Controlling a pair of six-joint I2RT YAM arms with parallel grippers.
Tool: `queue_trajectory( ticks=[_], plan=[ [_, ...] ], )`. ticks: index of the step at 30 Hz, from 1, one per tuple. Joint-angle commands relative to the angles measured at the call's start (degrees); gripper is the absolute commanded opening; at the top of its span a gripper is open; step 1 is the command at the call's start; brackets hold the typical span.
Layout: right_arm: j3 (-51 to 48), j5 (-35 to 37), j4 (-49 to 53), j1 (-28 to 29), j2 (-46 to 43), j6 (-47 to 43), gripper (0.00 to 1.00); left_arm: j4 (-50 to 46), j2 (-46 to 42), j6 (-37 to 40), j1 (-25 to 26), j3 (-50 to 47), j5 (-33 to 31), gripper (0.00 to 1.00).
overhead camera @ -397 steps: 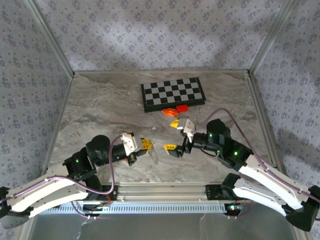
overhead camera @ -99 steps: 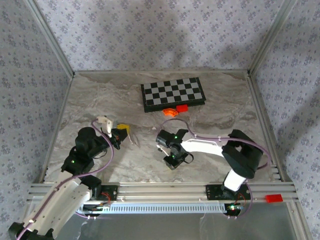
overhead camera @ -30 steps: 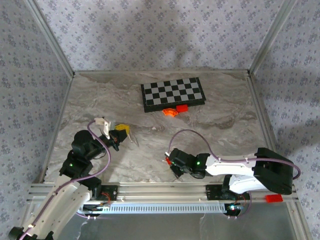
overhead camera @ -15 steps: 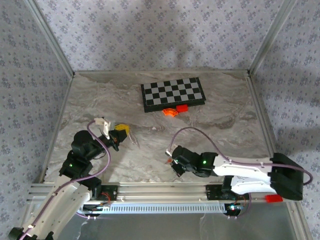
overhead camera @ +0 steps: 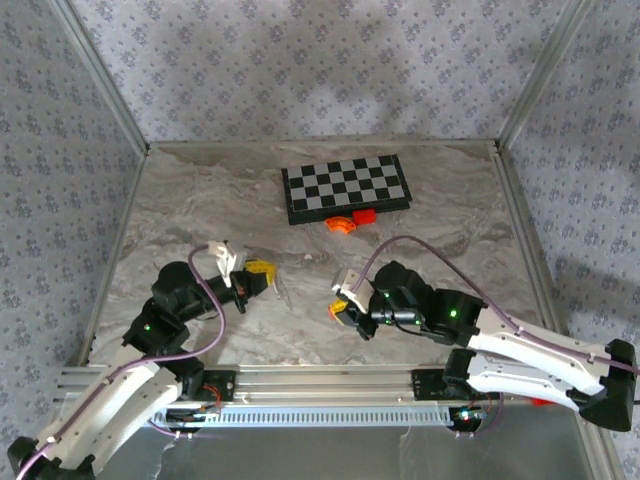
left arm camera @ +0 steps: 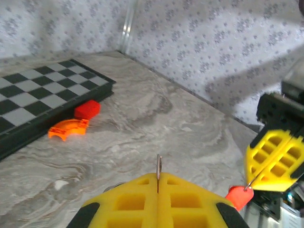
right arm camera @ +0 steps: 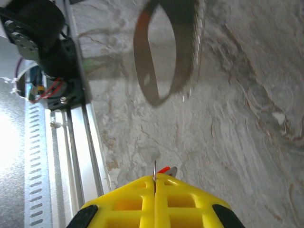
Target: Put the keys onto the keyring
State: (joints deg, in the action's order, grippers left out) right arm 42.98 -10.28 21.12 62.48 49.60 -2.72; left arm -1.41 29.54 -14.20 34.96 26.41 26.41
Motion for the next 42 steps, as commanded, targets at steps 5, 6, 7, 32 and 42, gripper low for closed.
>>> queue_trajectory(
  ticks=[5, 6, 7, 32, 42],
  plan=[
    [10.4, -0.7, 10.8, -1.2, 3.2, -7.2, 0.00, 2.8, 0.3, 6.4, 9.2, 2.7, -1.0, 0.00],
    [11.5, 0.4, 11.2, -1.3, 3.9, -7.7, 0.00, 3.0, 0.3, 7.4, 10.8, 2.7, -1.3, 0.00],
    [12.1, 0.9, 11.6, -1.2, 4.6, -8.1, 0.00, 3.4, 0.4, 8.3, 12.0, 2.8, -1.4, 0.00],
    [12.8, 4.3, 7.6, 3.4, 5.7, -9.8, 0.00, 5.1, 8.1, 14.2, 19.4, 5.4, -0.2, 0.00],
    [13.5, 5.2, 7.3, 4.3, 6.3, -10.4, 0.00, 4.2, 8.1, 14.7, 19.6, 5.9, -0.2, 0.00]
  ],
)
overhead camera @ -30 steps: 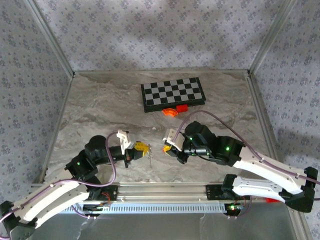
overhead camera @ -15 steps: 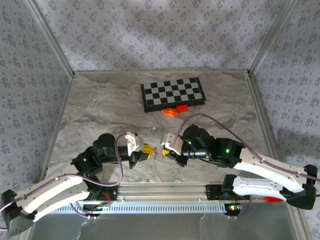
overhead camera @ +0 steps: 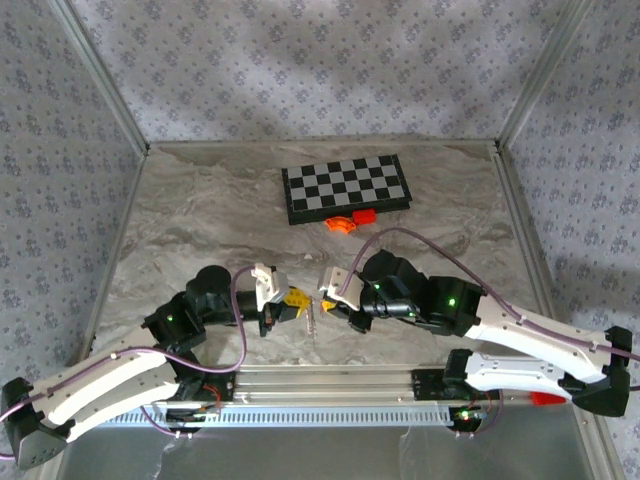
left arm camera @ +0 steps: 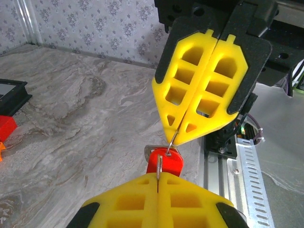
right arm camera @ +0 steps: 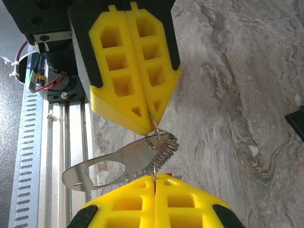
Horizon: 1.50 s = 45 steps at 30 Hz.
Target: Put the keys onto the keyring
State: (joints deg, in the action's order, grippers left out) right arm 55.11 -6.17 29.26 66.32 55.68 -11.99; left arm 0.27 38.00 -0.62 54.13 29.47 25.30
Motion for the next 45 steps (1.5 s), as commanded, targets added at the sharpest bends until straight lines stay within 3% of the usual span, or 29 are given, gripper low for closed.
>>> queue_trajectory(
  ticks=[1, 45],
  plan=[
    [1.4, 1.2, -0.8, 0.6, 0.3, -1.2, 0.00, 2.5, -0.4, 1.1, 0.5, 2.9, 1.0, 0.00],
    [2.4, -2.5, -2.7, -0.4, 0.7, 0.4, 0.00, 1.3, 0.7, 2.2, 0.9, 3.5, 2.5, 0.00]
  ],
)
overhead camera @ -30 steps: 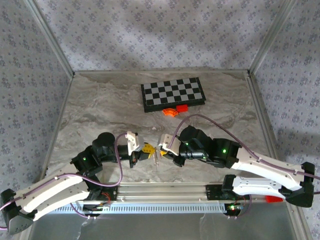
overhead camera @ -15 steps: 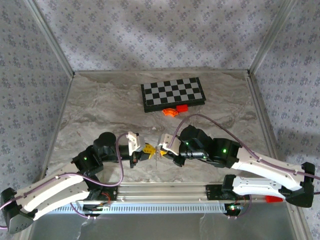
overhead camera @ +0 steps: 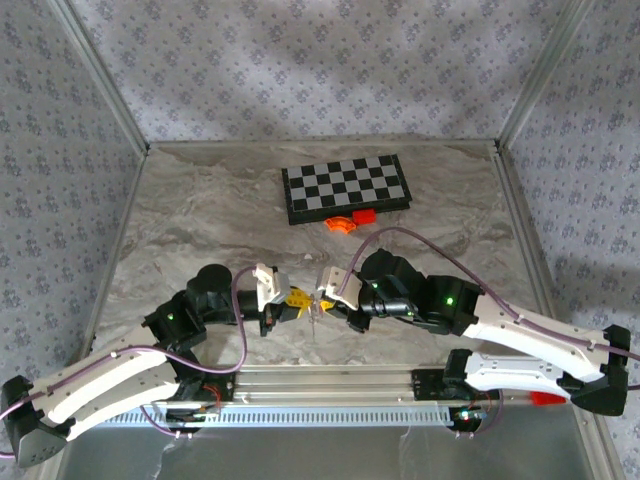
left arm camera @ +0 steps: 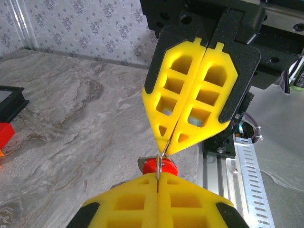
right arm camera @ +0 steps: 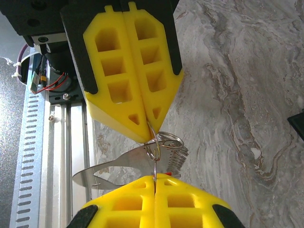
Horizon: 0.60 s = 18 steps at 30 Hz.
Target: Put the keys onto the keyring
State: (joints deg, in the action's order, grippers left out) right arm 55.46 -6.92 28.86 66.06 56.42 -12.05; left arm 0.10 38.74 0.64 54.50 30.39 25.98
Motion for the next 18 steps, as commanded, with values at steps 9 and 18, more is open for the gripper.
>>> queue_trajectory(
  ticks=[9, 18],
  plan=[
    [2.0, -2.4, -2.4, -0.3, 0.1, 0.8, 0.00, 0.2, 0.2, 1.6, 0.6, 3.3, 2.1, 0.00],
    [2.2, -2.8, -2.6, -0.3, 0.3, 0.9, 0.00, -0.4, 0.6, 1.9, 0.7, 3.6, 2.3, 0.00]
  ],
)
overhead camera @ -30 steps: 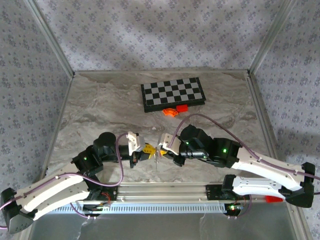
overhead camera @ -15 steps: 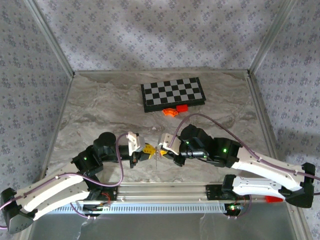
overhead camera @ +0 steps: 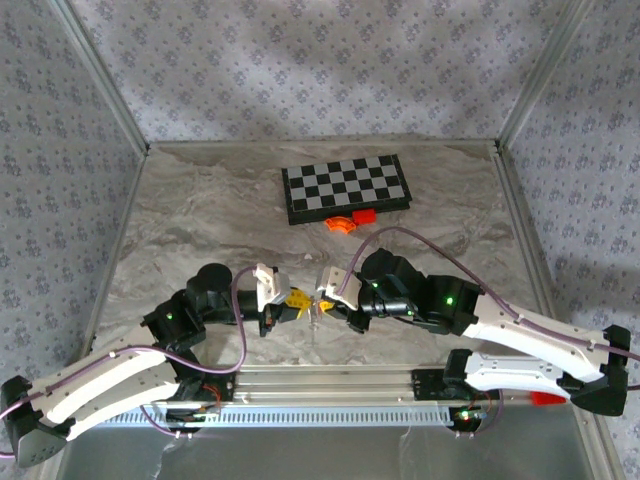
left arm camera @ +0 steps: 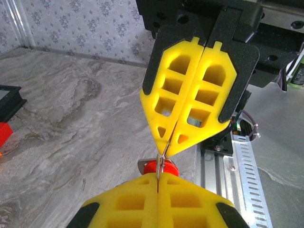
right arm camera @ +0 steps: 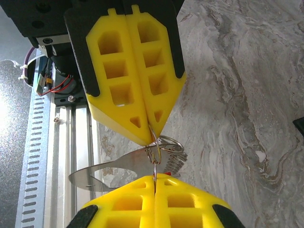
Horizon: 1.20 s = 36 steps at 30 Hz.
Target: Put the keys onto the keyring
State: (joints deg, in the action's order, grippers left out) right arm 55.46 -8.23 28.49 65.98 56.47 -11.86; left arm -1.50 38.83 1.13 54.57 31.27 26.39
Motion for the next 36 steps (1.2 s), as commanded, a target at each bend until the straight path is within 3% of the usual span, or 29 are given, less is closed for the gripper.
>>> queue_trajectory(
  ticks=[1, 36],
  plan=[
    [2.3, -1.5, -2.1, -0.2, 0.2, 0.7, 0.00, 1.0, 0.6, 1.6, 0.6, 2.7, 2.0, 0.00],
    [0.2, 3.0, -3.5, 1.8, -1.0, -2.9, 0.00, -0.4, 2.7, 1.7, 0.9, 5.2, 2.2, 0.00]
  ],
)
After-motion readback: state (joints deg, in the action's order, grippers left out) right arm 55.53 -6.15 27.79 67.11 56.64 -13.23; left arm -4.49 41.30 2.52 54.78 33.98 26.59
